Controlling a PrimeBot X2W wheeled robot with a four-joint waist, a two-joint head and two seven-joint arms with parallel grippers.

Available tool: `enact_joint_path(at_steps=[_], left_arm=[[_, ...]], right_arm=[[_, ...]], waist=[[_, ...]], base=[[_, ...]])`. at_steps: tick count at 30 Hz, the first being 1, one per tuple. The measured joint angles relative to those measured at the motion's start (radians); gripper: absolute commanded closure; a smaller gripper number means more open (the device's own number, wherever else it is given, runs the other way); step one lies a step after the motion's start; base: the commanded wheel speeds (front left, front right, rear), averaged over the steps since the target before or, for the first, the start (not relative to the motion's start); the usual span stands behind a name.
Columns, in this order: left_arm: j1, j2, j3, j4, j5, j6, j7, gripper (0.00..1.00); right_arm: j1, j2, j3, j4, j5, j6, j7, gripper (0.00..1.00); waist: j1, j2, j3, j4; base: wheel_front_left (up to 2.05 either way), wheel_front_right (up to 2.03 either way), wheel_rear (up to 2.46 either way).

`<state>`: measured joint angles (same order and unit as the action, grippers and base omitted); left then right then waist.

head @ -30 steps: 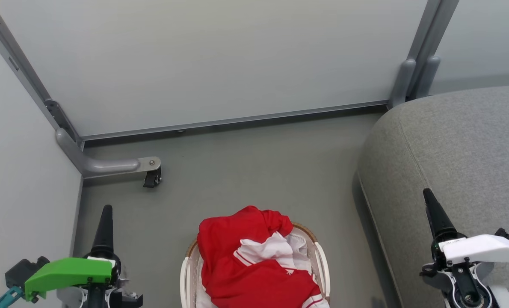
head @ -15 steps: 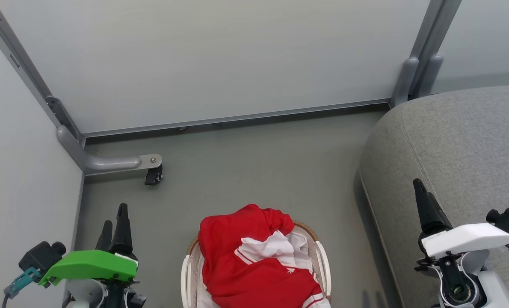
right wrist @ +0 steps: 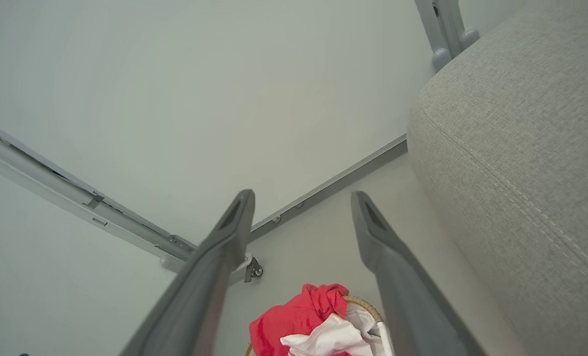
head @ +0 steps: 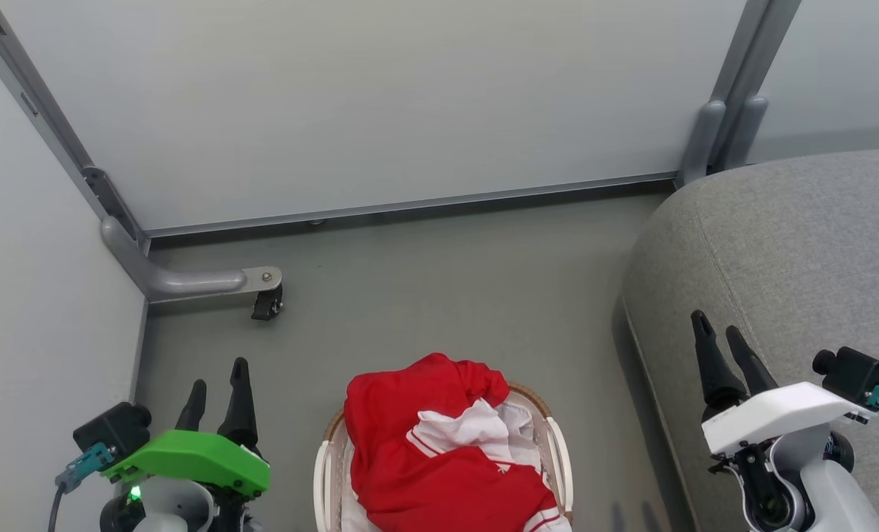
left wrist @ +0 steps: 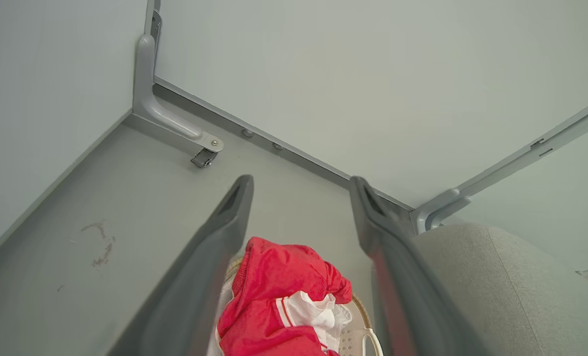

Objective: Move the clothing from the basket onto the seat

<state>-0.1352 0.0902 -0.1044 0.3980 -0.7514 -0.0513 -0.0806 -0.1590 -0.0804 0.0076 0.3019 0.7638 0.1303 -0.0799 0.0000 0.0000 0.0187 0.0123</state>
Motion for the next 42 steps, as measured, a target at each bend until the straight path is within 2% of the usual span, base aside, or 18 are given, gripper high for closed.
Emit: enact_joint_path(at_steps=[9, 17, 32, 42], left_arm=[[-0.004, 0.019, -0.050, 0.010, 0.099, 0.034, -0.026, 0.00], [-0.005, 0.023, -0.074, 0.023, 0.180, 0.047, -0.046, 0.00], [-0.005, 0.023, -0.096, 0.015, 0.327, 0.062, -0.088, 0.00], [-0.003, 0.014, -0.077, -0.005, 0.404, 0.060, -0.110, 0.00]], right_arm=[[-0.001, 0.000, 0.007, 0.010, -0.122, 0.000, -0.027, 0.00], [-0.010, 0.000, 0.011, 0.020, -0.220, 0.000, -0.049, 0.00], [-0.012, 0.009, 0.000, 0.039, -0.382, 0.000, -0.088, 0.00], [-0.012, 0.020, -0.019, 0.039, -0.470, 0.000, -0.112, 0.00]], waist=[[0.0000, 0.0000, 0.000, 0.001], [0.0000, 0.0000, 0.002, 0.004], [0.0000, 0.0000, 0.006, 0.005], [0.0000, 0.0000, 0.006, 0.004]], base=[[0.00, 0.00, 0.00], [0.00, 0.00, 0.00], [0.00, 0.00, 0.00], [0.00, 0.00, 0.00]])
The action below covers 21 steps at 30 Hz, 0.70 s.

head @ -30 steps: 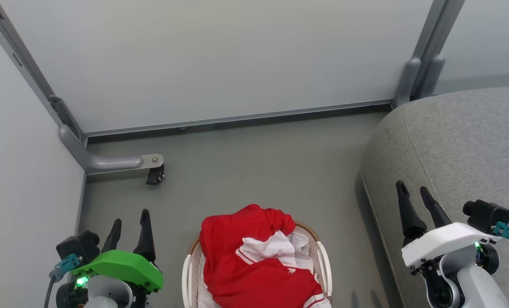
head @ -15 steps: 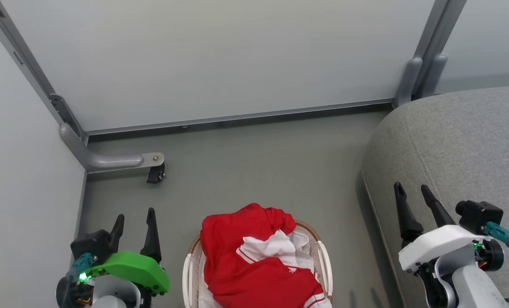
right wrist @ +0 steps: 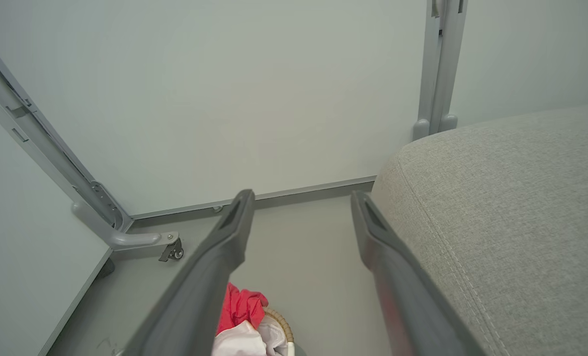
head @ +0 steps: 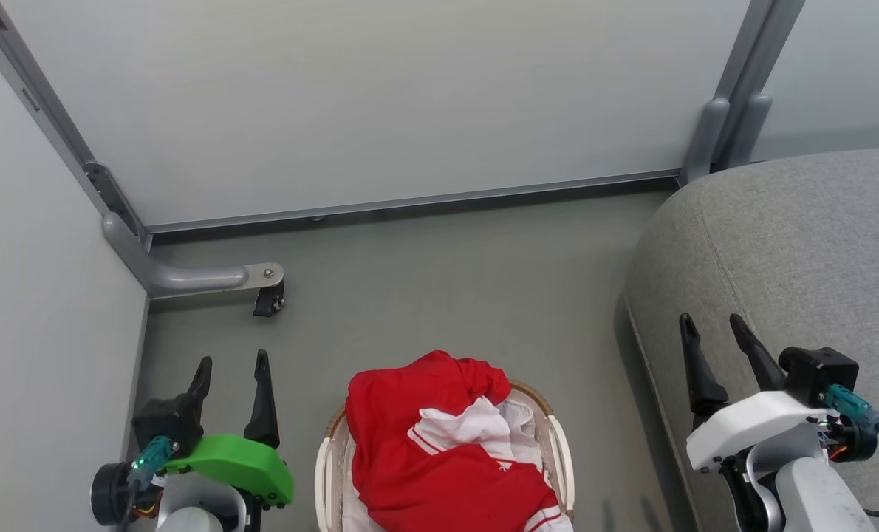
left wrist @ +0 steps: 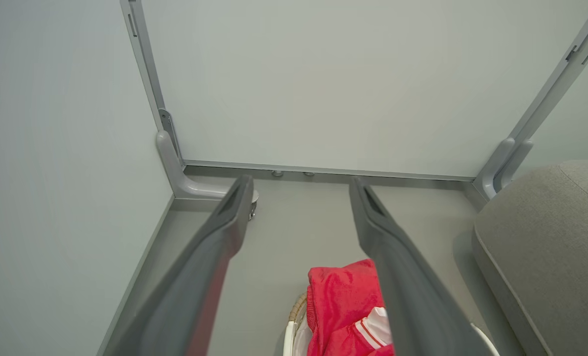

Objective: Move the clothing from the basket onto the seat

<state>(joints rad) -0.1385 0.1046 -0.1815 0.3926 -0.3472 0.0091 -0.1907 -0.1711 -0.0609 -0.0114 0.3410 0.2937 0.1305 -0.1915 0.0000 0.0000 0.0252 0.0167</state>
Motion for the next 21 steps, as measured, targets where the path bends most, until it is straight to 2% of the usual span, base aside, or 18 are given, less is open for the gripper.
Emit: enact_joint_path(at_steps=[14, 21], left_arm=[[0.000, -0.025, 0.041, -0.015, 0.118, -0.019, -0.030, 0.00], [0.000, -0.034, 0.055, -0.010, 0.168, -0.043, -0.044, 0.00]], right_arm=[[-0.026, 0.010, -0.015, -0.018, -0.109, 0.000, -0.029, 0.00], [-0.027, 0.011, -0.012, -0.019, -0.165, 0.000, -0.042, 0.00]], waist=[[0.0000, 0.0000, 0.001, 0.005], [0.0000, 0.0000, 0.004, 0.007]], base=[[0.00, 0.00, 0.00], [0.00, 0.00, 0.00]])
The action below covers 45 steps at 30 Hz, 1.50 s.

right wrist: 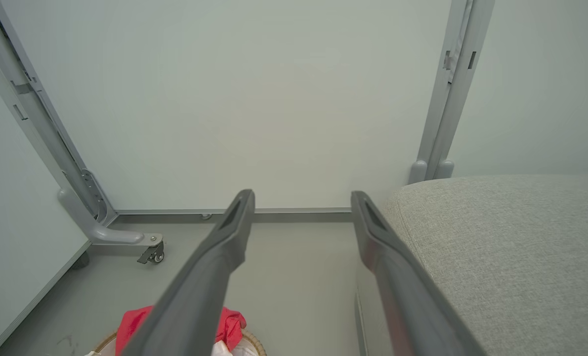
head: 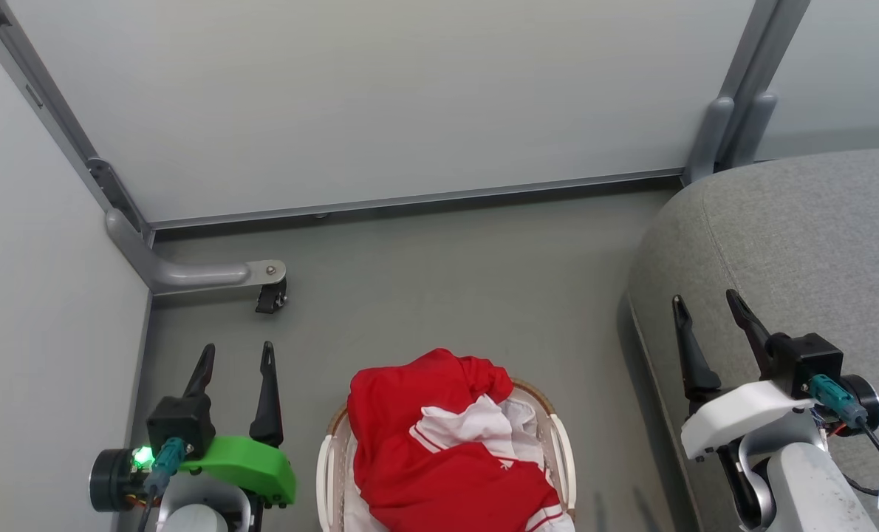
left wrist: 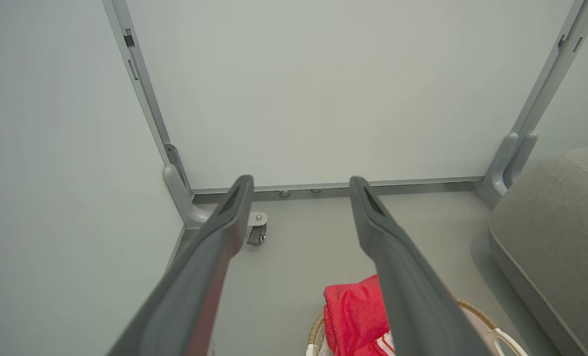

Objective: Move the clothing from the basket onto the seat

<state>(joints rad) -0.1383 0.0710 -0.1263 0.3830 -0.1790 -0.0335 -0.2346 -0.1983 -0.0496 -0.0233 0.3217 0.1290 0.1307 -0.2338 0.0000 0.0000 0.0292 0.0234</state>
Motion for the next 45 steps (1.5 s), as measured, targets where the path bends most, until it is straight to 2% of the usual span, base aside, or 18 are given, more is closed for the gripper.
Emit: enact_joint_path(at_steps=[9, 18, 36, 45], left_arm=[[-0.014, -0.017, -0.002, 0.053, 0.035, -0.042, -0.014, 0.00], [-0.147, -0.021, -0.060, 0.119, 0.057, -0.080, -0.030, 0.00], [-0.398, -0.024, -0.247, 0.320, 0.028, -0.094, -0.030, 0.00], [-0.493, 0.014, -0.341, 0.415, 0.032, -0.094, -0.030, 0.00]], right_arm=[[-0.036, 0.001, 0.012, -0.013, -0.060, 0.000, -0.015, 0.00], [-0.134, 0.001, 0.033, -0.070, -0.092, 0.000, -0.028, 0.00], [-0.294, 0.000, 0.092, -0.171, -0.020, 0.000, -0.028, 0.00], [-0.341, 0.000, 0.111, -0.200, 0.015, 0.000, -0.028, 0.00]], waist=[[0.0000, 0.0000, 0.055, -0.009], [0.0000, 0.0000, 0.189, -0.035], [0.0001, 0.0000, 0.502, -0.134], [0.0001, 0.0000, 0.639, -0.188]], base=[[0.00, 0.00, 0.00], [0.00, 0.00, 0.00], [0.00, 0.00, 0.00], [0.00, 0.00, 0.00]])
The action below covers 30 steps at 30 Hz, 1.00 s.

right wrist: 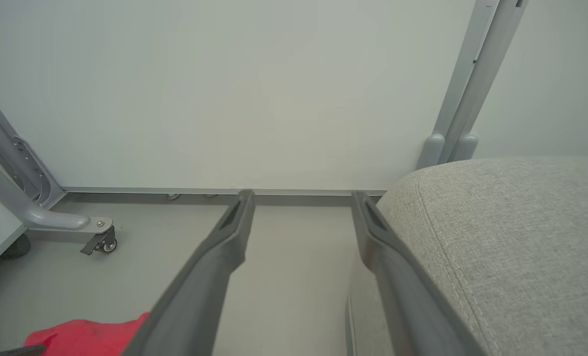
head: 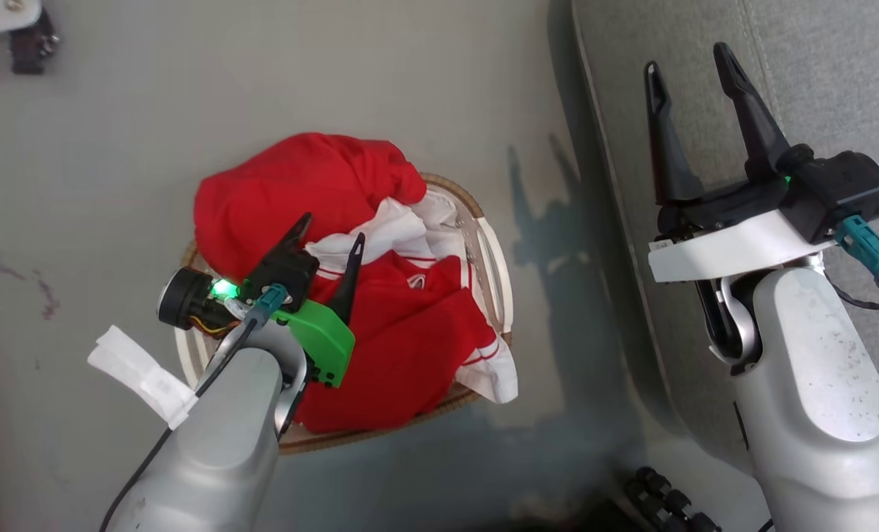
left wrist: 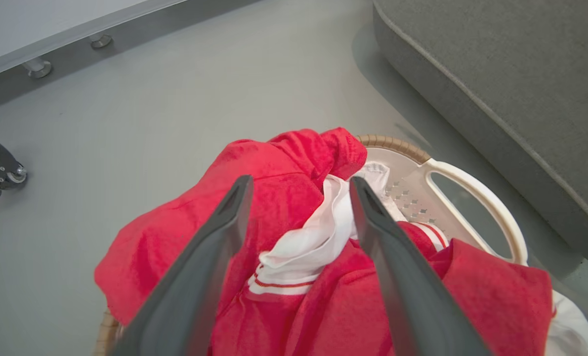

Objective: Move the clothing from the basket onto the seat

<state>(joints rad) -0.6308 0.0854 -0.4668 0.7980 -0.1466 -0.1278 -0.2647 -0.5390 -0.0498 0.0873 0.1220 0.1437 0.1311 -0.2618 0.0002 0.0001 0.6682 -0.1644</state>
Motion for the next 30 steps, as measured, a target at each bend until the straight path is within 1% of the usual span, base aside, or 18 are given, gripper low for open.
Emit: enact_joint_path(at_steps=[10, 13, 17, 23, 27, 30], left_arm=[[-0.075, 0.049, -0.132, 0.125, 0.026, -0.001, 0.000, 0.00], [-0.089, 0.048, -0.177, 0.161, 0.010, -0.001, 0.000, 0.00], [-0.098, 0.040, -0.231, 0.198, -0.046, -0.001, 0.000, 0.00], [-0.136, 0.038, -0.283, 0.277, -0.100, -0.001, 0.000, 0.00], [-0.170, 0.034, -0.312, 0.338, -0.114, -0.001, 0.000, 0.00], [-0.194, 0.029, -0.326, 0.355, -0.122, -0.001, 0.000, 0.00]], right_arm=[[-0.012, 0.000, 0.027, -0.017, 0.028, 0.000, 0.000, 0.00], [-0.013, 0.000, 0.033, -0.018, 0.034, 0.000, 0.000, 0.00], [-0.014, 0.000, 0.035, -0.018, 0.037, 0.000, 0.000, 0.00], [-0.026, 0.000, 0.034, -0.025, 0.044, 0.000, 0.000, 0.00], [-0.029, 0.000, 0.035, -0.029, 0.048, 0.000, 0.000, 0.00], [-0.032, 0.000, 0.034, -0.032, 0.049, 0.000, 0.000, 0.00]], waist=[[-0.0001, 0.0000, 0.121, -0.052], [-0.0001, 0.0000, 0.149, -0.065], [-0.0001, 0.0000, 0.181, -0.077], [-0.0001, 0.0000, 0.219, -0.083], [-0.0001, 0.0000, 0.240, -0.084], [-0.0002, 0.0000, 0.254, -0.083]], base=[[0.00, 0.00, 0.00], [0.00, 0.00, 0.00], [0.00, 0.00, 0.00], [0.00, 0.00, 0.00], [0.00, 0.00, 0.00], [0.00, 0.00, 0.00]])
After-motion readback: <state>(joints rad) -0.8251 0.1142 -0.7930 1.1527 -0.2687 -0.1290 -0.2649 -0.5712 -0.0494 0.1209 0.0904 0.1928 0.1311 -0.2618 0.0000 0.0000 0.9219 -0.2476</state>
